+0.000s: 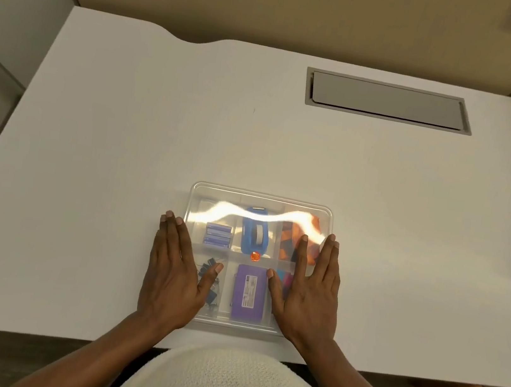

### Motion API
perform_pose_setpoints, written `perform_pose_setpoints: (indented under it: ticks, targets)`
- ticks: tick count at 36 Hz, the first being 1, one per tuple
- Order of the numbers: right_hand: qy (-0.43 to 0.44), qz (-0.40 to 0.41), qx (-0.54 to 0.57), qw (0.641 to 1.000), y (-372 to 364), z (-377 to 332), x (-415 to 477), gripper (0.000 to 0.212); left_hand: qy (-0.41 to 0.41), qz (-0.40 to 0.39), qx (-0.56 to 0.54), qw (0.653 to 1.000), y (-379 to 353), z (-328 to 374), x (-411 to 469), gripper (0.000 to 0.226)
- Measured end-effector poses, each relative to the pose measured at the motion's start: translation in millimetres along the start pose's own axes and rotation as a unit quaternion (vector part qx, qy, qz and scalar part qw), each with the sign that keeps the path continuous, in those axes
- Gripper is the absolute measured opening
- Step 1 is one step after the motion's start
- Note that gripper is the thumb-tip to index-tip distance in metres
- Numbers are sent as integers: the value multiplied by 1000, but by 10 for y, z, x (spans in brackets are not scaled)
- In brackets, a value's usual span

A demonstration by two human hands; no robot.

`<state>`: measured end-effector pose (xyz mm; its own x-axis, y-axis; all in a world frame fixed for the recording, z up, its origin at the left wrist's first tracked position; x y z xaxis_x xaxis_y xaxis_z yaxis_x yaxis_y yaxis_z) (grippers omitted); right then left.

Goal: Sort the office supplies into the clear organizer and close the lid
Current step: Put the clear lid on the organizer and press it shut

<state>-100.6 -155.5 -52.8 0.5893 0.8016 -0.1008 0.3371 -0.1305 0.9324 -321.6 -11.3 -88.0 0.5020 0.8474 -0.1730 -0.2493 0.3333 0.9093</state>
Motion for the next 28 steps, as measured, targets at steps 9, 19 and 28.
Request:
perform_pose_setpoints:
  ticks: [9,19,28]
  targets:
    - [7,4,-12,1000,0,-19,0,96,-124,10,25,992,177,161,183,99]
    - [8,11,3,1000,-21,-1,-1,95,-133,-25,13,991,115,119,253,104]
    - [0,1,-5,1000,6,-11,13,92,-141,-29,137,980,189,143,268,106]
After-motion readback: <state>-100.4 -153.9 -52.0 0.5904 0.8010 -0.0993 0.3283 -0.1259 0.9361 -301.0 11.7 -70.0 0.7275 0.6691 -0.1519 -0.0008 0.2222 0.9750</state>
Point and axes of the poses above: each hand's wrist, its own x-axis towards the middle knuckle, its own y-axis out of the back of the hand, z = x × y, the point moved 7 cm from there along x, towards the middle knuckle, and after that the axes turned 3 degrees about -z, right-handed, at the moved point
